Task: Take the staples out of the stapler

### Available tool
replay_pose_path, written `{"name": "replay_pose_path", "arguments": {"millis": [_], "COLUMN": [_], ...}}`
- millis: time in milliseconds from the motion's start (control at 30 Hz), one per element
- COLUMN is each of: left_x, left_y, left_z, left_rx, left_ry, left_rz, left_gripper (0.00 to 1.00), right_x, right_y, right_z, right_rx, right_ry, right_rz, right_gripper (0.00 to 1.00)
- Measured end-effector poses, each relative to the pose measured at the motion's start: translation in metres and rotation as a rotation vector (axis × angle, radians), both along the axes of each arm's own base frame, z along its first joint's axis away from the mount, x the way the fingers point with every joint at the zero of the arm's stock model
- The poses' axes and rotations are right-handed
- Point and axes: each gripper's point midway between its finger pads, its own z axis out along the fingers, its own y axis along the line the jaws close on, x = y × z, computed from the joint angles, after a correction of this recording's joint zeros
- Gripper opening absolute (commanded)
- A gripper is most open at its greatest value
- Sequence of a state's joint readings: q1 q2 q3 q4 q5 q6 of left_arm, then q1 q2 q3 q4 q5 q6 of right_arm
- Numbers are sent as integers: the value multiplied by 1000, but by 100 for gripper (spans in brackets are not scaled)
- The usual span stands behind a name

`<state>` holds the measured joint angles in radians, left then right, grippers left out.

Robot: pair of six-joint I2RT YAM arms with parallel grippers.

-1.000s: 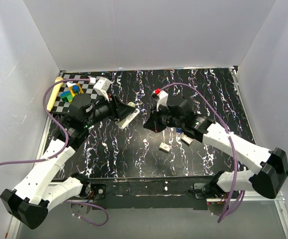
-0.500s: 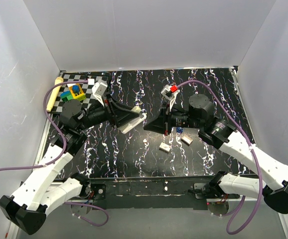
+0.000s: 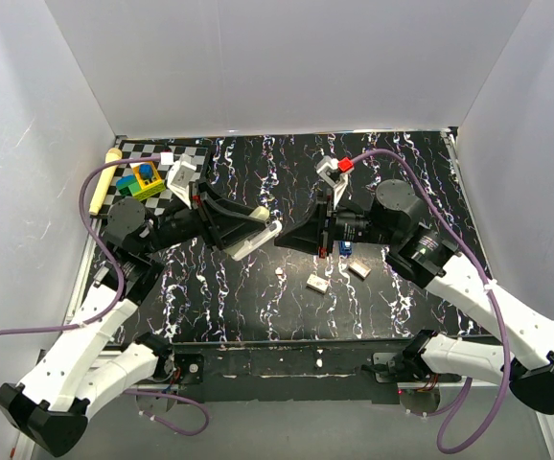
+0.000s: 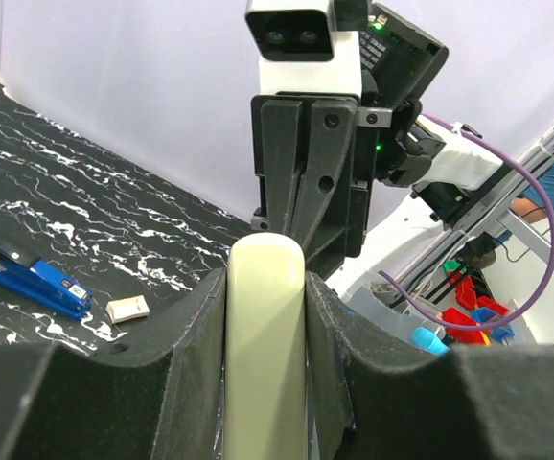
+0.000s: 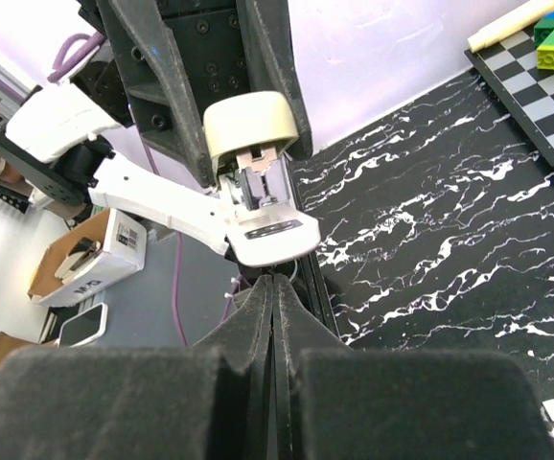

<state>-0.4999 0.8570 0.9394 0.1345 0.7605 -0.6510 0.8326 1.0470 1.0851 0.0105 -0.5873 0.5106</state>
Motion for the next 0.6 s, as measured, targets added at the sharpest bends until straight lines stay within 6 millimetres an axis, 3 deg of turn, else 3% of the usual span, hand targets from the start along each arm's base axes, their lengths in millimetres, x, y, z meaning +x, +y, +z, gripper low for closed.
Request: {"name": "replay_pose_path", "arguments": {"millis": [333,600], "left_x": [-8,-8], "left_y": [2,3], "left_z": [11,17], "left_rx": [-33,-59], "left_ry": [-28,-45], "left_rz": [-19,-17], "left_gripper": [0,0], "right_x": [-1,0], "right_y": [2,12], "right_z": [22,26], "right_rx": [63,87], "right_ry": [-13,15], "right_rz": [10,47], "right_gripper": [1,1]}}
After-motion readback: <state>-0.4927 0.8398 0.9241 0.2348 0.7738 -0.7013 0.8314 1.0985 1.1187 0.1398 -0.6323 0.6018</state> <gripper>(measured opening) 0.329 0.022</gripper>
